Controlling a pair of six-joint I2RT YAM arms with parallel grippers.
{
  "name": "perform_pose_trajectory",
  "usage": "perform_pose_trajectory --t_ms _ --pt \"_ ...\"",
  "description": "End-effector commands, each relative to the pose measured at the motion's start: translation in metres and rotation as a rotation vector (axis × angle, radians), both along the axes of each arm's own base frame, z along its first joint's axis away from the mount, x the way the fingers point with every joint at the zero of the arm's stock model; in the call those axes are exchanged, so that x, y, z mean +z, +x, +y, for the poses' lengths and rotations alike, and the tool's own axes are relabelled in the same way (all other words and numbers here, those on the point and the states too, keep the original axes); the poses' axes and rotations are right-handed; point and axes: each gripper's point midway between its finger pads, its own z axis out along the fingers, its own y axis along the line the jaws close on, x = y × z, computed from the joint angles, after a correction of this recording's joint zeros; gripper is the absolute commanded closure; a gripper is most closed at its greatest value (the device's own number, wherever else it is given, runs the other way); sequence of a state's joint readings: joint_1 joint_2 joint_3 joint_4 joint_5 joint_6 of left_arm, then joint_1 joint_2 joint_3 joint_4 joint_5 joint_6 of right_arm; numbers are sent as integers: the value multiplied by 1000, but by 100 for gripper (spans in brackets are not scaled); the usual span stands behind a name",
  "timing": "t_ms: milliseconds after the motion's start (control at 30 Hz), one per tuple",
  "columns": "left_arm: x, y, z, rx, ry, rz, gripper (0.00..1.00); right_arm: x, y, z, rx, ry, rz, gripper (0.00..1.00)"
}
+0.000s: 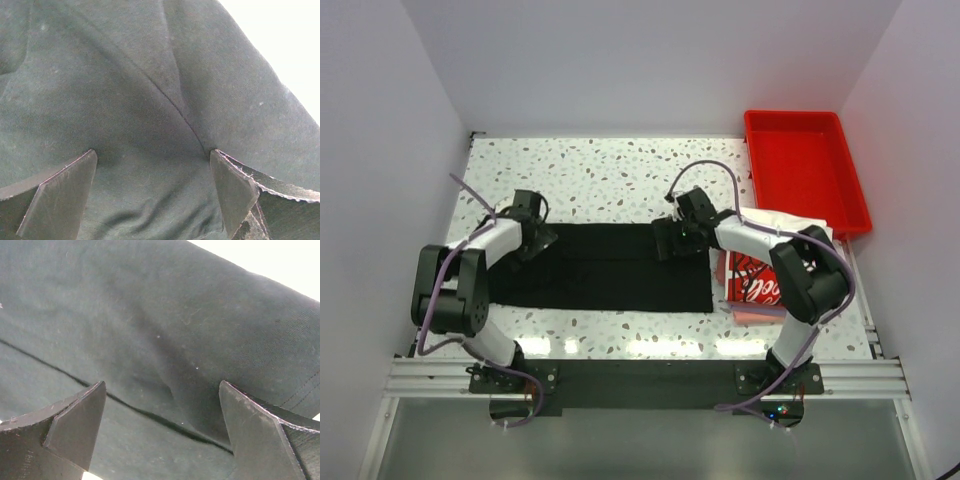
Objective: Fold and stack the t-shirts
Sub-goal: Fold the tshirt
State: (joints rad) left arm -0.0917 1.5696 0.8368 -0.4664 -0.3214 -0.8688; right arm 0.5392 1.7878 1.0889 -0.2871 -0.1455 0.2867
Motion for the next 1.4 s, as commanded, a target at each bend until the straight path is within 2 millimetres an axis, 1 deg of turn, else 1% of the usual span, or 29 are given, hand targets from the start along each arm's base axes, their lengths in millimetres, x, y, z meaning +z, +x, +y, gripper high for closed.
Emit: perform_pose_trajectory --t_ms 0,33,67,100,133,167,200,233,267,300,333,400,433,467,500,533,567,700,767,900,967,1067,1100,1167,1200,1233,1267,1300,1367 --pt "-16 51 -16 -24 -78 -65 0 -8 -26 4 1 18 43 1" --pt "-16 73 -23 -45 -90 -79 0 -7 -33 5 2 21 46 1" --pt "-16 83 -29 -62 -84 -88 0 -8 -45 7 2 27 67 1" --pt "-16 93 -32 -67 -77 -96 0 -18 -63 0 5 7 104 1" --pt "-18 114 -38 -75 -81 -93 0 -19 -74 -1 10 3 115 1" --pt "-19 124 -50 -107 -99 -88 0 -11 -88 6 36 21 110 1" --pt "-19 134 -58 -129 -102 -87 0 -17 -106 1 49 9 137 1" --pt "-20 158 -68 -148 -103 -106 0 -16 -118 3 65 18 149 1" --pt "-22 167 -83 -184 -98 -108 0 -7 -133 13 121 50 142 1" --pt "-25 174 -93 -205 -106 -98 0 -7 -148 17 158 66 170 1" --pt "-25 200 -107 -226 -118 -124 0 -5 -158 22 187 81 177 1" --pt "-29 217 -137 -285 -133 -136 0 5 -179 38 276 136 197 1" --pt "-33 237 -150 -301 -145 -149 0 9 -184 46 307 165 194 1" --pt "-35 242 -169 -340 -183 -149 0 12 -192 54 348 186 199 1" --pt "-37 249 -179 -361 -205 -153 0 14 -196 60 373 208 207 1" --pt "-38 264 -191 -376 -228 -184 0 17 -199 69 401 235 205 1" --pt "-39 269 -203 -387 -260 -197 0 18 -205 74 431 246 210 1" --pt "-35 292 -218 -376 -319 -274 0 18 -214 92 487 278 235 1" --pt "-32 297 -214 -339 -299 -295 0 13 -216 93 497 262 243 1" --pt "-21 310 -212 -326 -283 -354 0 25 -207 97 494 256 188 1" --pt "-9 318 -214 -333 -291 -389 0 35 -202 99 498 262 151 1" --pt "20 329 -226 -373 -327 -462 0 55 -187 102 474 257 74 1" --pt "36 333 -230 -388 -339 -491 0 64 -175 104 443 248 22 1" --pt "72 333 -235 -407 -336 -533 0 84 -167 105 403 265 -28 1" --pt "106 332 -234 -417 -326 -576 0 93 -156 104 364 262 -75 1" --pt "126 329 -235 -426 -317 -601 0 100 -152 104 336 269 -94 1" --pt "145 323 -239 -462 -306 -624 0 105 -147 101 309 261 -121 1" --pt "182 311 -239 -485 -304 -668 0 117 -141 98 281 267 -161 1" --pt "209 290 -240 -537 -290 -680 0 120 -125 81 171 207 -213 1"
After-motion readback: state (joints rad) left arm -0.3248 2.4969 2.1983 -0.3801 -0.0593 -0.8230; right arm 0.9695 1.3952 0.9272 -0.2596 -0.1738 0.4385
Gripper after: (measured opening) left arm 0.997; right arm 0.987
